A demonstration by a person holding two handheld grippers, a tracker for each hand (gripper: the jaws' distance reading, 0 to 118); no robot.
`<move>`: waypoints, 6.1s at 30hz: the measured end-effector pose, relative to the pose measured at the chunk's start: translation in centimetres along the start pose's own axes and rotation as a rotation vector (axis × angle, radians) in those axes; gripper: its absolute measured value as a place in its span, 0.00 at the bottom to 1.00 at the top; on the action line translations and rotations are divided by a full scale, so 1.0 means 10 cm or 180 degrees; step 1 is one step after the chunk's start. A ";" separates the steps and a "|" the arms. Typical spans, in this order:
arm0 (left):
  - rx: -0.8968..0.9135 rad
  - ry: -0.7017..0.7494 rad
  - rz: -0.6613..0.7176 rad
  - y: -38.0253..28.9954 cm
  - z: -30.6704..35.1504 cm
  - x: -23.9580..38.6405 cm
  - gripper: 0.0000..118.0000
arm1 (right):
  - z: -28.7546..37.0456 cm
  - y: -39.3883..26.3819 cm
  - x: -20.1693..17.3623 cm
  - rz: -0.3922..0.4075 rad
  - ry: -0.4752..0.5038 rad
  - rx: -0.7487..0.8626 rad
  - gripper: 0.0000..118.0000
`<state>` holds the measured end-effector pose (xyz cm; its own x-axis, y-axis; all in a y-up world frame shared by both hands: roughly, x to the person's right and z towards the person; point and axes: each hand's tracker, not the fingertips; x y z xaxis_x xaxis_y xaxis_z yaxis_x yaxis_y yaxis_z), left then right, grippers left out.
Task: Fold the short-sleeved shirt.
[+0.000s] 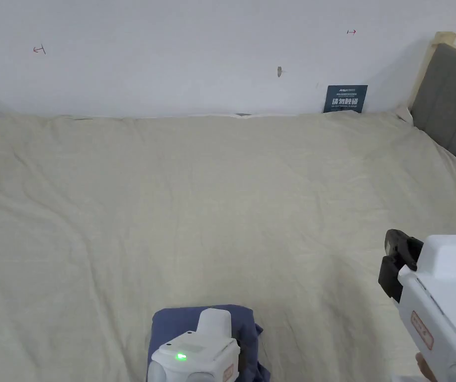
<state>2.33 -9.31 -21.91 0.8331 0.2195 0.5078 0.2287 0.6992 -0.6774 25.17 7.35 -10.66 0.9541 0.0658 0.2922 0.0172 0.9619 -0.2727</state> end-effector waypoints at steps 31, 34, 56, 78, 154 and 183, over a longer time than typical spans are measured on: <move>0.2025 0.0789 -0.0604 1.12 1.72 -0.30 0.00 | 0.20 0.36 -0.47 0.0037 0.0139 0.0367 0.01; 0.2178 0.1026 -0.0627 1.17 1.90 -0.49 0.00 | 0.18 0.39 -0.52 0.0061 0.0112 0.0398 0.01; 0.2316 0.1588 -0.0176 0.95 2.23 -1.30 0.00 | 0.11 0.36 -0.76 0.0134 0.0246 0.0505 0.01; 0.1899 0.1531 -0.0127 0.72 2.02 -1.48 0.00 | -0.64 -1.61 -1.75 0.0296 0.0853 -0.0989 0.01; -0.0535 0.2059 0.1648 0.54 2.17 -5.61 0.93 | -1.15 -0.46 -2.27 0.0270 0.0940 -0.0488 0.01; 0.2404 0.1958 -0.0046 1.54 3.12 -1.81 0.92 | -0.18 0.87 -1.17 0.0124 0.0441 0.0610 0.01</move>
<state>-24.91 18.70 -24.93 0.9993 -0.0362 0.0014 0.0362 0.9983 -0.0447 14.71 14.50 -18.14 0.9850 0.0797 0.1528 -0.0650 0.9930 -0.0986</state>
